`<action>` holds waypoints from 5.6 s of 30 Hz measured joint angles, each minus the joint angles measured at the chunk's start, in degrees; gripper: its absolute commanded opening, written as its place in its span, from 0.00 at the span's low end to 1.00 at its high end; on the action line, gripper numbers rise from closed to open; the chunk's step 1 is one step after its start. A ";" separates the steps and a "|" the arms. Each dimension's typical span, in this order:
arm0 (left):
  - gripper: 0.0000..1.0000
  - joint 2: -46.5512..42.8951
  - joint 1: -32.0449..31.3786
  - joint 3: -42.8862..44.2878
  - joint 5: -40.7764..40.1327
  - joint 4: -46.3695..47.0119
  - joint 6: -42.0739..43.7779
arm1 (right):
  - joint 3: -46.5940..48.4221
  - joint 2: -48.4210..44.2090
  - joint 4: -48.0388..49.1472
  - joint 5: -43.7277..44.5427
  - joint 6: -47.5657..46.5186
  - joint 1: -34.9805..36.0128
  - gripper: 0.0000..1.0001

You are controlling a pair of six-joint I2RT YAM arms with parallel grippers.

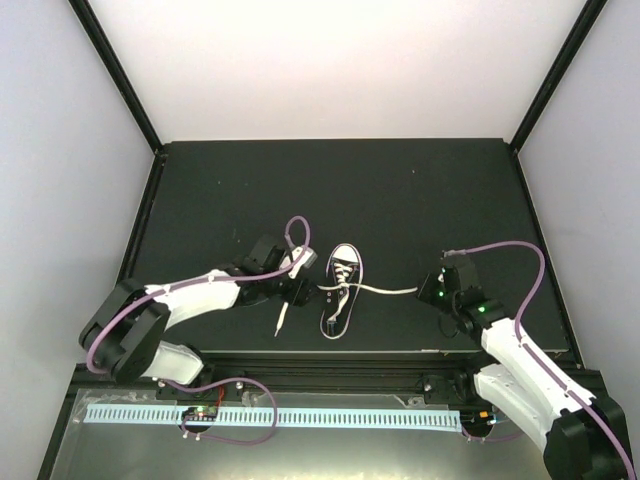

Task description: Tie the shoes

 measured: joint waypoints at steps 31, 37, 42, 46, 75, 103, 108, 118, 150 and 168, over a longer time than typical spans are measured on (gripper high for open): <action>0.01 11.56 -8.15 6.43 -20.63 2.71 13.18 | 0.00 2.51 2.03 -4.39 -1.25 0.00 0.02; 0.14 10.05 -8.15 4.24 -20.39 4.68 13.18 | 0.00 2.54 1.90 -4.37 -1.36 -0.02 0.02; 0.35 8.96 -8.15 3.85 -20.44 5.49 13.38 | 0.00 2.54 1.88 -4.37 -1.51 -0.02 0.02; 0.42 9.16 -8.15 3.91 -21.68 5.31 13.55 | 0.00 2.56 1.88 -4.37 -1.53 0.00 0.02; 0.02 12.61 -8.15 5.90 -20.39 4.44 8.09 | 0.20 3.02 1.86 -4.17 -1.86 -0.02 0.02; 0.01 -6.73 -8.92 -4.42 -9.22 18.27 -1.88 | 41.24 41.86 8.00 -23.15 -11.47 10.51 0.77; 0.01 -6.12 -9.01 -4.42 -8.46 19.04 -2.21 | 26.64 29.18 11.52 -30.51 -17.18 7.93 0.70; 0.02 -5.95 -9.22 -4.42 -7.52 19.17 -2.58 | 13.92 27.06 20.02 -38.69 -22.40 13.64 0.54; 0.65 -14.95 -9.25 -7.96 -10.36 13.29 -3.39 | 12.72 30.29 29.99 -31.01 -23.71 17.53 0.02; 0.70 9.88 -0.48 12.33 -17.49 -5.38 3.54 | 12.13 30.27 30.10 -30.71 -23.69 17.53 0.02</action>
